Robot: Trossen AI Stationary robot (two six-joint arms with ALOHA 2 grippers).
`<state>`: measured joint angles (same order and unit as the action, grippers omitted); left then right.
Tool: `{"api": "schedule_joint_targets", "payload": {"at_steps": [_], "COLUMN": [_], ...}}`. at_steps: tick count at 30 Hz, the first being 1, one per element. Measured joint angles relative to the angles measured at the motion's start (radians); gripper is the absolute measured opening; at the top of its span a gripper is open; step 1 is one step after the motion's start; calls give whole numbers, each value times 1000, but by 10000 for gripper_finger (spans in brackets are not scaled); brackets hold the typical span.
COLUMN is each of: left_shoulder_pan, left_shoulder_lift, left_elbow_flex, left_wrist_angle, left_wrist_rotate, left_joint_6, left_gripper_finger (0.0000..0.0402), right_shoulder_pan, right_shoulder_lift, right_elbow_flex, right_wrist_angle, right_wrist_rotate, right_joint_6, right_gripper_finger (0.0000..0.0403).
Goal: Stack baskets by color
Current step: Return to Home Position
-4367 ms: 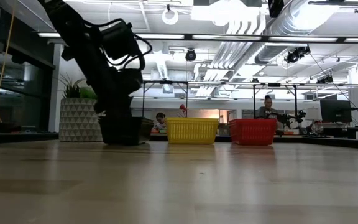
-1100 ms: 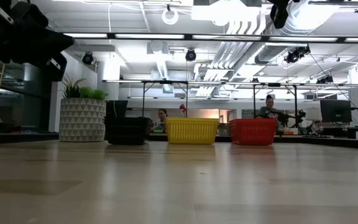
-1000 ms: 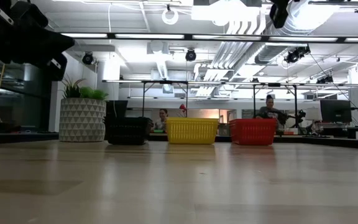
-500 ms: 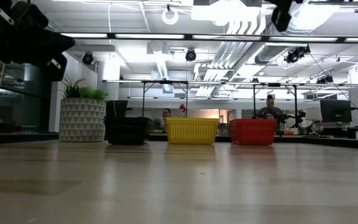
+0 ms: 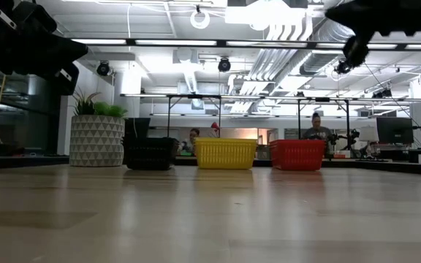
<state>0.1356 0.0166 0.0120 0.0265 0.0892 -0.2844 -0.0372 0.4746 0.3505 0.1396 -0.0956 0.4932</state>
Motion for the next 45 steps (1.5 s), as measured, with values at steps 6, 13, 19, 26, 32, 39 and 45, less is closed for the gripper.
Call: {"api": "schedule_joint_targets", "payload": {"at_steps": [6,13,19,26,32,39,45], "left_shoulder_pan": [0,0,0,0,0,0,-1], "left_shoulder_lift": [0,0,0,0,0,0,-5], "left_elbow_flex": [0,0,1,1,1,1,1], "left_wrist_angle": [0,0,0,0,0,0,-1], "left_wrist_rotate": [0,0,0,0,-2,-4,-4], "left_joint_6": [0,0,0,0,0,0,0], "left_gripper_finger": [1,1,1,1,1,1,1], "right_shoulder_pan": [0,0,0,-1,0,-1,-1], "right_shoulder_lift": [-195,-366,-455,-464,-460,-460,-460], "right_elbow_flex": [-143,-227,-300,-340,-341,-341,-341], "right_wrist_angle": [20,-6,-38,-108,-113,-115,-115], "right_wrist_rotate": [63,66,115,191,164,146,146], "right_joint_6": [-22,-86,-134,-215,-244,-233,-233], "right_gripper_finger": [0,0,0,0,0,0,0]}}
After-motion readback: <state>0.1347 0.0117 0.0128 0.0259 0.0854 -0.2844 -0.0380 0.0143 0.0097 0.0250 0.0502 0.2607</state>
